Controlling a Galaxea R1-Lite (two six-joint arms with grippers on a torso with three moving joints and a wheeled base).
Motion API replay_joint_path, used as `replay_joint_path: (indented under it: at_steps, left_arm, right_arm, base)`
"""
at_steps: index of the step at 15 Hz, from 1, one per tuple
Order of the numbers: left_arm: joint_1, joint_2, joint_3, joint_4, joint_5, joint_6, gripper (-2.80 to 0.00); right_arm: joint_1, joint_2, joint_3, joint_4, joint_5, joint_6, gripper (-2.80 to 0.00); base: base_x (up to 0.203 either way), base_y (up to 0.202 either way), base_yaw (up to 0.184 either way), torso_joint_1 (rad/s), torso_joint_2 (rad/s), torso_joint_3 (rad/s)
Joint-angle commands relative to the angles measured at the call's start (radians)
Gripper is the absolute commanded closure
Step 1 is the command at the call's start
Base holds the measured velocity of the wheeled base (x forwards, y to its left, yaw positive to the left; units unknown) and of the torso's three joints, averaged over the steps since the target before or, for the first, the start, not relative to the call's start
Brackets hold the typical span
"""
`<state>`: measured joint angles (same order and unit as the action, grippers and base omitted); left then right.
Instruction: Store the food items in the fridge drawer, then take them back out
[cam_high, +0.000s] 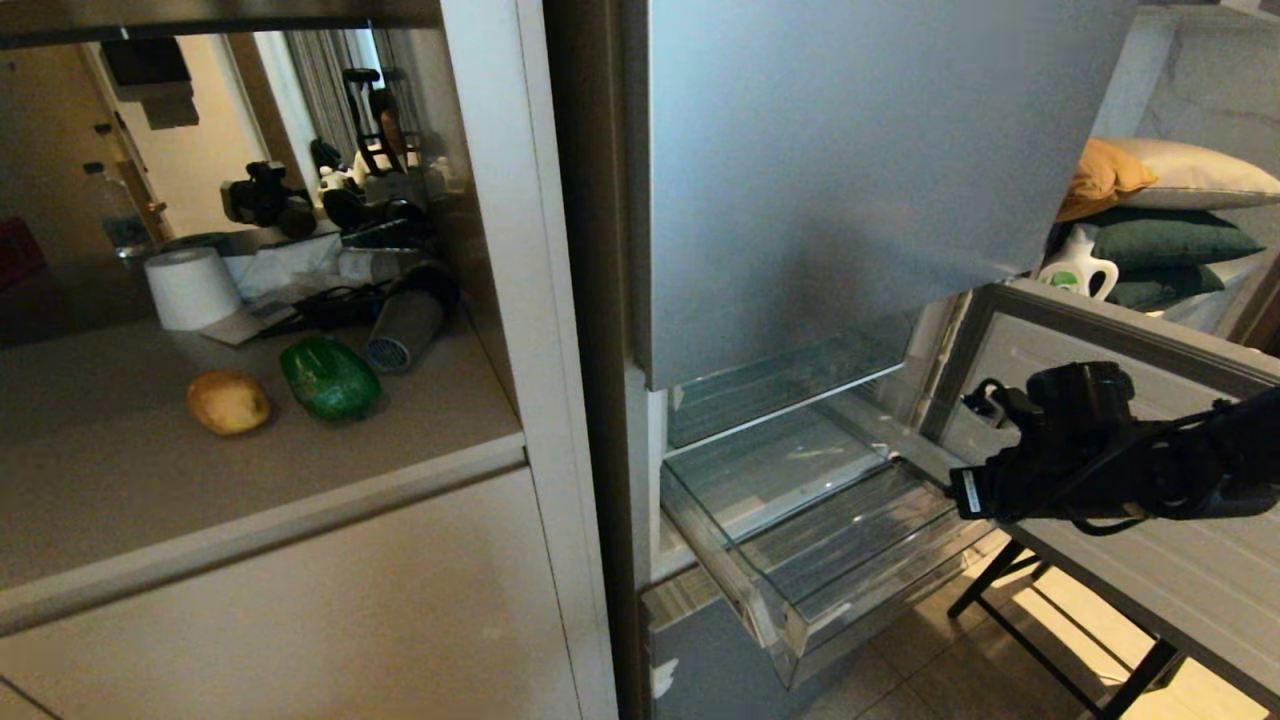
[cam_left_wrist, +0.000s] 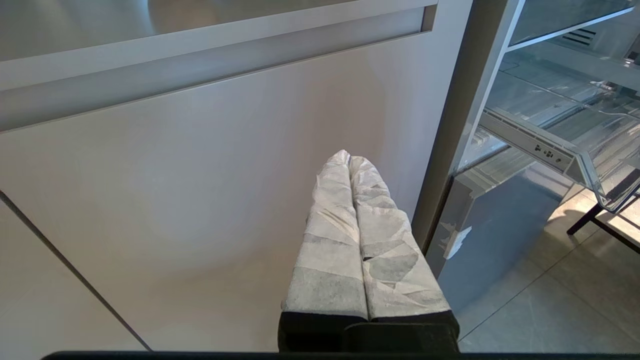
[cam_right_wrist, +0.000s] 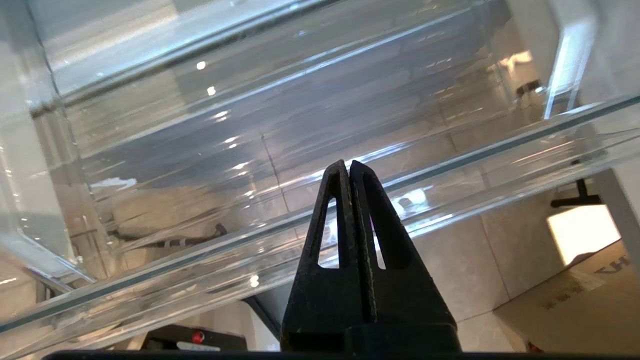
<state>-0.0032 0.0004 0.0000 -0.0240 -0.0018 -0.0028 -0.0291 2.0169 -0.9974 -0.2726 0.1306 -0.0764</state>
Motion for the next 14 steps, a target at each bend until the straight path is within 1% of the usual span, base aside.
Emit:
replay_joint_path:
  at_steps: [1,5,11,14]
  left_arm:
    - [0.000,0.000,0.011,-0.001,0.000,0.000,0.00]
    - [0.000,0.000,0.011,-0.001,0.000,0.000,0.00]
    - [0.000,0.000,0.011,-0.001,0.000,0.000,0.00]
    - [0.000,0.000,0.011,-0.001,0.000,0.000,0.00]
  right_arm:
    - [-0.001,0.036,-0.004,-0.002,0.001,-0.001,0.00]
    - [-0.002,0.031,0.010,-0.001,0.000,-0.005,0.00]
    - [-0.015,-0.021,0.074,0.001,0.000,-0.006,0.00]
    - [-0.018,-0.050,0.064,-0.004,0.001,-0.005,0.00]
  base:
    - [0.000,0.000,0.000,0.000,0.00,0.000]
    - [0.000,0.000,0.000,0.000,0.00,0.000]
    - [0.000,0.000,0.000,0.000,0.00,0.000]
    - [0.000,0.000,0.000,0.000,0.00,0.000]
